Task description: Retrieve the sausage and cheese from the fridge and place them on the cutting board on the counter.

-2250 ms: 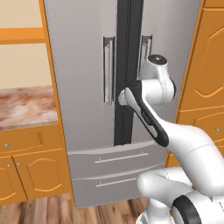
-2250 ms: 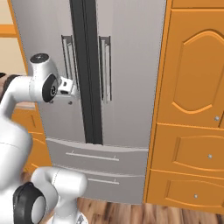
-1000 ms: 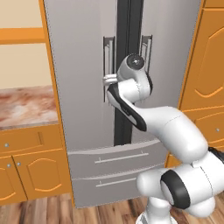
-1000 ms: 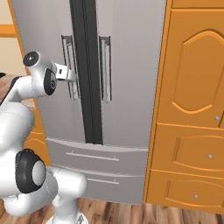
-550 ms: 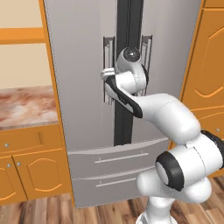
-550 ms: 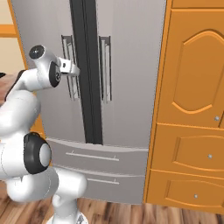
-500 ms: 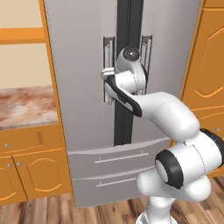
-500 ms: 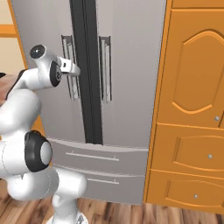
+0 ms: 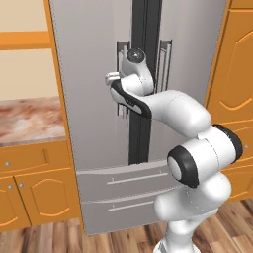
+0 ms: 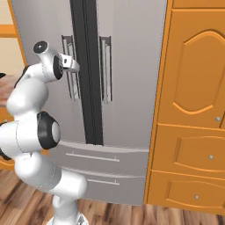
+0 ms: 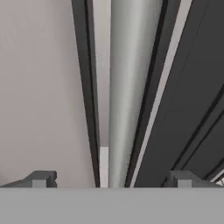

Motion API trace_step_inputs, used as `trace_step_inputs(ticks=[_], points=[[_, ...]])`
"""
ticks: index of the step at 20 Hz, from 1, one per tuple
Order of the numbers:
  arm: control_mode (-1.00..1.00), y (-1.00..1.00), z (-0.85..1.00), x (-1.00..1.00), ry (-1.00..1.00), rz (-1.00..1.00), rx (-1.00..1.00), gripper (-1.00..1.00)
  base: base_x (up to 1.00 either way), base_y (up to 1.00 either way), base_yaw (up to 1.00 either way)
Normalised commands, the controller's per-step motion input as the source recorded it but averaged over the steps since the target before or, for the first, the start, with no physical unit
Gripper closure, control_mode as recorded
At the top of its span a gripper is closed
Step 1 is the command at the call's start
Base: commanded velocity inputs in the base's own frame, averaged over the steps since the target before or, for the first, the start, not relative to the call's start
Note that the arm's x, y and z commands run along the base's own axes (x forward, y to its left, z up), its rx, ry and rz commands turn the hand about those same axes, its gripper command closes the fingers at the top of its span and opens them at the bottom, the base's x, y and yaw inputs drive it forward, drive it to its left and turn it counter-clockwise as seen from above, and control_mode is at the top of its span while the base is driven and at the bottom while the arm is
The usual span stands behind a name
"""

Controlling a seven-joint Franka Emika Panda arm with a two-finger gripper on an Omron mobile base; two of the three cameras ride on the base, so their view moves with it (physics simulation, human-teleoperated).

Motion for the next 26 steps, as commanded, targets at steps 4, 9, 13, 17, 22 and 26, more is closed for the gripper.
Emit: trace_step_inputs(ticks=[4, 9, 13, 17, 22, 26], points=[[-1.00, 0.02, 0.00, 0.56, 0.00, 0.00, 0.00, -1.00, 0.00, 0.00, 0.00], [-1.00, 0.00, 0.00, 0.58, 0.00, 0.00, 0.00, -1.00, 0.00, 0.00, 0.00], [-1.00, 0.00, 0.00, 0.14, 0.00, 0.00, 0.00, -1.00, 0.00, 0.00, 0.00], [-1.00, -0.06, 0.00, 0.16, 0.00, 0.00, 0.00, -1.00, 0.00, 0.00, 0.00], [-1.00, 0.00, -0.15, 0.03, -0.12, 0.00, 0.00, -1.00, 0.00, 0.00, 0.00], [-1.00, 0.00, -0.17, 0.08, -0.22, 0.00, 0.00, -1.00, 0.00, 0.00, 0.00]])
